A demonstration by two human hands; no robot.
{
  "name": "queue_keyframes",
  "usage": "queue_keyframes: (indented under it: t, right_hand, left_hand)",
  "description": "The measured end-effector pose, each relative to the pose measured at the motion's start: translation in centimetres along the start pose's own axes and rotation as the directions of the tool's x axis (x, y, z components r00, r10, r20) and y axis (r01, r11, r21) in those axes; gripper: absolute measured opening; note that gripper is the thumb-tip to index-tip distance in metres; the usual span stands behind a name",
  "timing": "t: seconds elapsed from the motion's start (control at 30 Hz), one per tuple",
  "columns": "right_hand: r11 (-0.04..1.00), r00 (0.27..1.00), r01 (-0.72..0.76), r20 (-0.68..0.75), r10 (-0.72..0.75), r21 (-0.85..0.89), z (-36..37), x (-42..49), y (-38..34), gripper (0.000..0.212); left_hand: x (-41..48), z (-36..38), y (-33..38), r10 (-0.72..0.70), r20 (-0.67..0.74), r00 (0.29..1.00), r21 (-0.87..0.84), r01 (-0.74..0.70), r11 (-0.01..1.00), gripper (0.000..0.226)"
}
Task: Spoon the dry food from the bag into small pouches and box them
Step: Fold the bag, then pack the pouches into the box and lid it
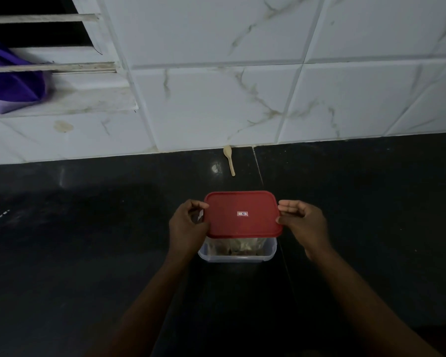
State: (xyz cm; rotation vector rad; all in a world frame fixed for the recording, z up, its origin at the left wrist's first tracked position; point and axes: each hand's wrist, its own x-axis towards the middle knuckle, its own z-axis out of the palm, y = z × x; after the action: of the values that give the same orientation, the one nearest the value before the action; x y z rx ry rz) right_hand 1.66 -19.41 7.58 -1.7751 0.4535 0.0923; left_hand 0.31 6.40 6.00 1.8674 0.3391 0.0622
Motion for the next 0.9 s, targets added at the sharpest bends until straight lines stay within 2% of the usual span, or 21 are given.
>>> queue_keyframes:
  t: [0.2, 0.33, 0.63, 0.9]
  right_hand:
    - [0.997, 0.999, 0.046, -0.007, -0.046, -0.06, -0.1, -1.4, 1.5, 0.039]
    - [0.988, 0.996, 0.093, 0.013, -0.092, -0.122, 0.1, -2.2, 2.7, 0.038]
    - [0.973, 0.989, 0.148, 0.023, -0.146, -0.178, 0.3, -2.9, 3.2, 0.037]
    - [0.964, 0.988, 0.156, 0.021, -0.155, -0.218, 0.6, -3.3, 3.0, 0.036]
  left_hand:
    - [-1.7, -0.5, -0.6, 0.146, -0.021, 0.989, 0.059, -0.144, 0.988, 0.039]
    - [-2.7, -1.0, -1.3, 0.154, -0.038, 0.987, 0.045, -0.152, 0.987, 0.035]
    - [-3.3, -1.2, -1.4, 0.161, -0.043, 0.986, 0.041, -0.159, 0.986, 0.046]
    - [-3.7, -1.4, -1.8, 0.164, -0.029, 0.986, 0.058, -0.162, 0.985, 0.045]
